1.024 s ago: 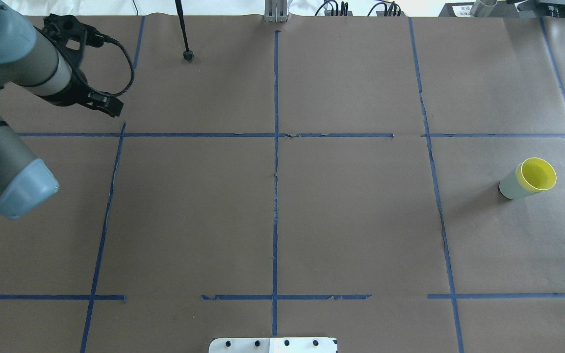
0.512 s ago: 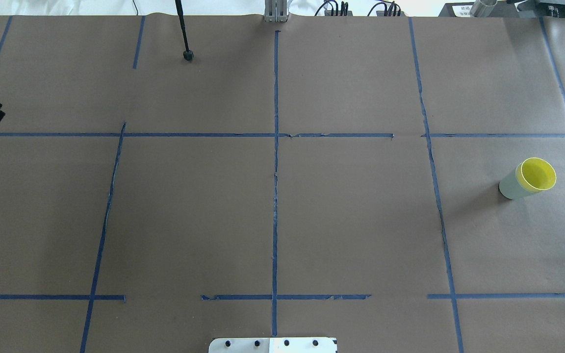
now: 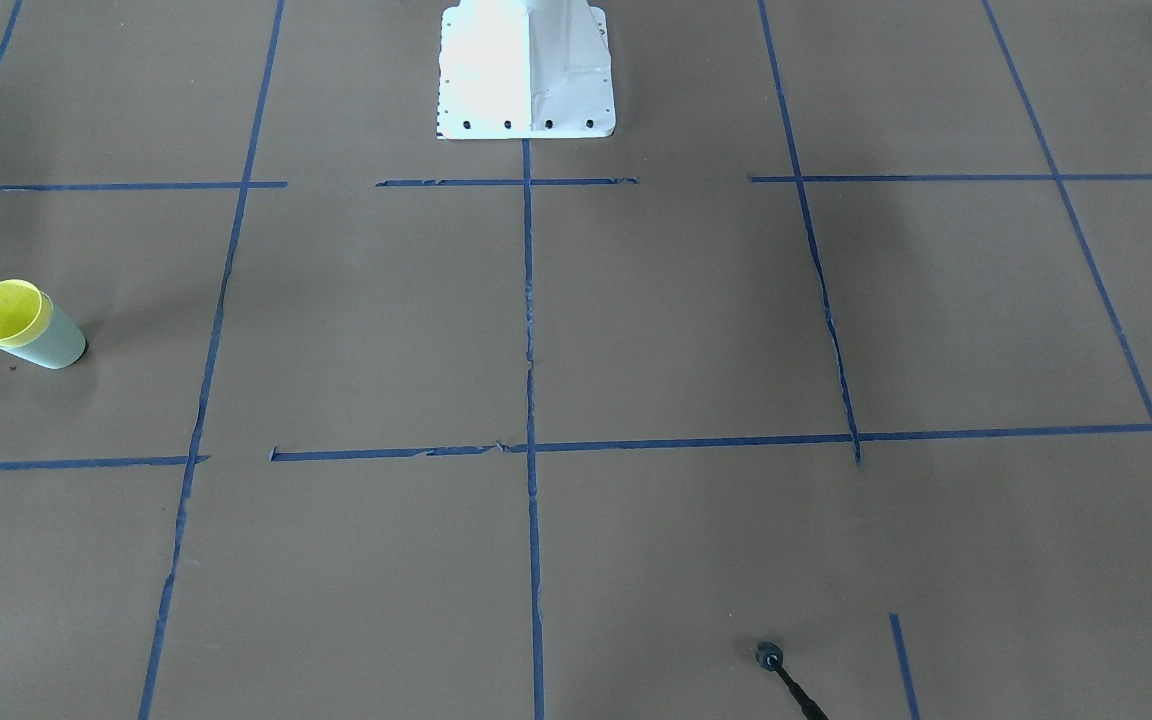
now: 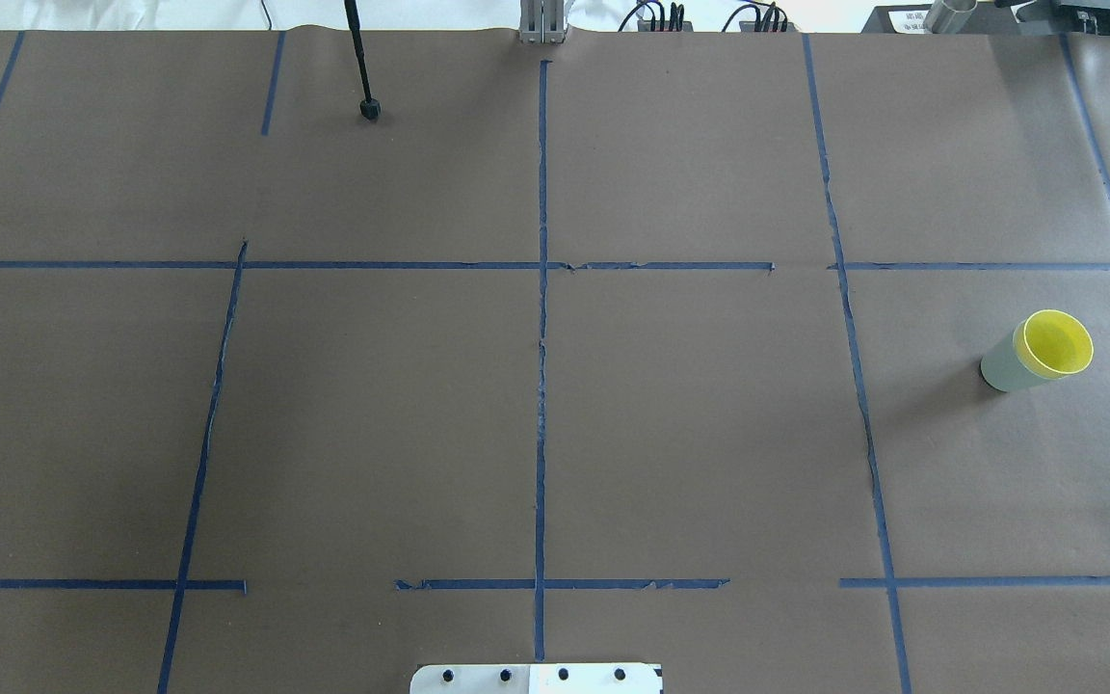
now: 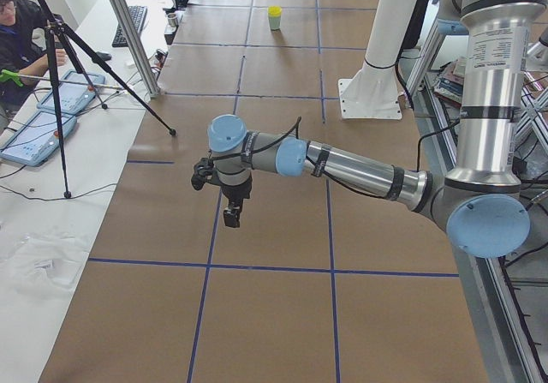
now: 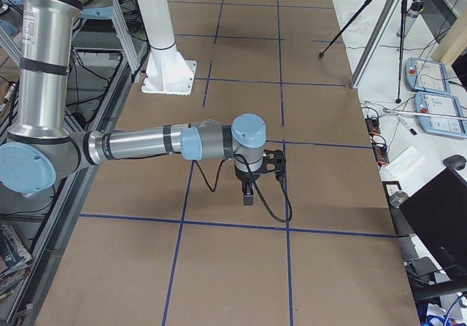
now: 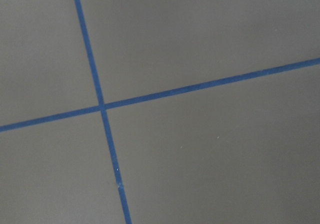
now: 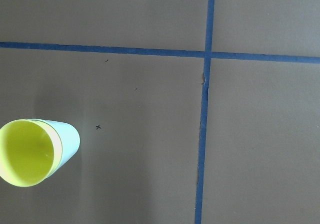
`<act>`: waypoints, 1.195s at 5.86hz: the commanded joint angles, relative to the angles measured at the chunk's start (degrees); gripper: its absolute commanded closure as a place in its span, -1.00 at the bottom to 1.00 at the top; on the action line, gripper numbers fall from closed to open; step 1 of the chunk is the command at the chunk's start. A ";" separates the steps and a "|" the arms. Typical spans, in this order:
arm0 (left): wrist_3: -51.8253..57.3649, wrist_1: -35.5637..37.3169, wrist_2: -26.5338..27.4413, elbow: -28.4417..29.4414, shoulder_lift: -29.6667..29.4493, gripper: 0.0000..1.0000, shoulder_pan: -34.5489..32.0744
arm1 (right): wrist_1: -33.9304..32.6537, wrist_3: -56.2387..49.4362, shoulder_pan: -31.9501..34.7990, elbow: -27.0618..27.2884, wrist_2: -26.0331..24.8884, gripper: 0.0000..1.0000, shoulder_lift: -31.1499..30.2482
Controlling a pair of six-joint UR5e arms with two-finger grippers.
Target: Transfer and stack yellow cup on green cup
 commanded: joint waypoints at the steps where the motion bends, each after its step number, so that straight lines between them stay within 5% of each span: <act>1: 0.91 -0.04 -0.24 1.74 4.46 -1.00 -0.46 | 0.13 0.52 0.60 -0.04 -0.10 -1.00 -0.21; 7: 0.56 -1.27 0.29 1.67 4.56 -1.00 -0.46 | 0.49 0.61 0.51 -1.01 -0.19 -1.00 -0.21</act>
